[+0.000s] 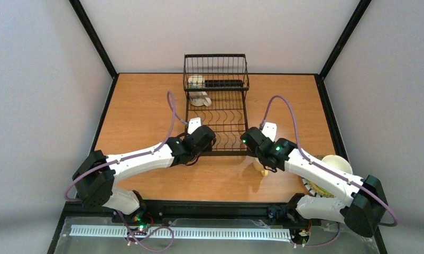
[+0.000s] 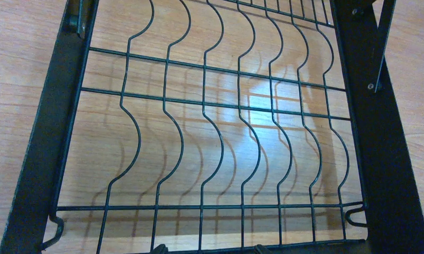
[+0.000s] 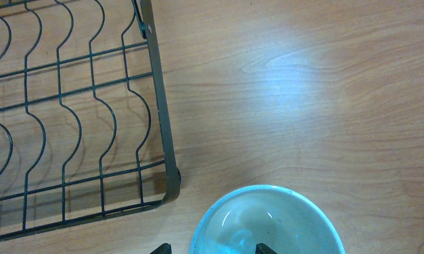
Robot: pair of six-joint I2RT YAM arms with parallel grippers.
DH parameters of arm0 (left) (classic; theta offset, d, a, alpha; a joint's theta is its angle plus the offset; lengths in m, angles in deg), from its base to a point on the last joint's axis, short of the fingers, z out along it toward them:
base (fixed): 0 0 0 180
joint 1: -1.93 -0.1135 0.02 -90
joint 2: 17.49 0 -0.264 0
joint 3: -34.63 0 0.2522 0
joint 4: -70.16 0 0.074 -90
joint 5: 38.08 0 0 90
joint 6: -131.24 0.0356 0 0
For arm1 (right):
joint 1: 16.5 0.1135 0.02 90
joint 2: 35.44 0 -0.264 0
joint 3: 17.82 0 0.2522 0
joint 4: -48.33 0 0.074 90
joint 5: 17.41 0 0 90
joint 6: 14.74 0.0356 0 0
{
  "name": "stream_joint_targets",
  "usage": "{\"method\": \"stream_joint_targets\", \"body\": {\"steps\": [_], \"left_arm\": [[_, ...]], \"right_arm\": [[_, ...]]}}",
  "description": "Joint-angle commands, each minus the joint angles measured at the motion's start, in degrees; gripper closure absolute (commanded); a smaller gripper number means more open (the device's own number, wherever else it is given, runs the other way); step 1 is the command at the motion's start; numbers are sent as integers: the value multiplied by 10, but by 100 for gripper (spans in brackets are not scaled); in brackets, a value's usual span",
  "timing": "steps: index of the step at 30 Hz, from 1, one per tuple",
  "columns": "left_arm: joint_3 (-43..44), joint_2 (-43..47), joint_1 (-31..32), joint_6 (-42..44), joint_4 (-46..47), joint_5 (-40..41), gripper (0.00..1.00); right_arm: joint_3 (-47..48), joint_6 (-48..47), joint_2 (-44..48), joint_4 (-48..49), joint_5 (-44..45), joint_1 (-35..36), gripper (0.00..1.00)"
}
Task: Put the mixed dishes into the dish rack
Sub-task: Grab the cup at the center of the board.
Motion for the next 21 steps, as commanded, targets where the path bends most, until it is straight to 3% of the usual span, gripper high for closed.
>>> {"method": "stream_joint_targets", "body": {"steps": [1, 13, 16, 21], "left_arm": [[21, 7, 14, -12, -32, 0, 9], [-2, 22, 18, -16, -25, -6, 9], [-8, 33, 18, -17, -25, -4, 9], [-18, 44, 18, -18, -26, -2, 9]], "right_arm": [[-15, 23, 0, -2, -17, -3, 9], [-39, 26, -48, 37, -27, -3, 13], [-44, 27, -58, 42, -27, -3, 26], [-47, 32, -57, 35, -24, -3, 57]]}}
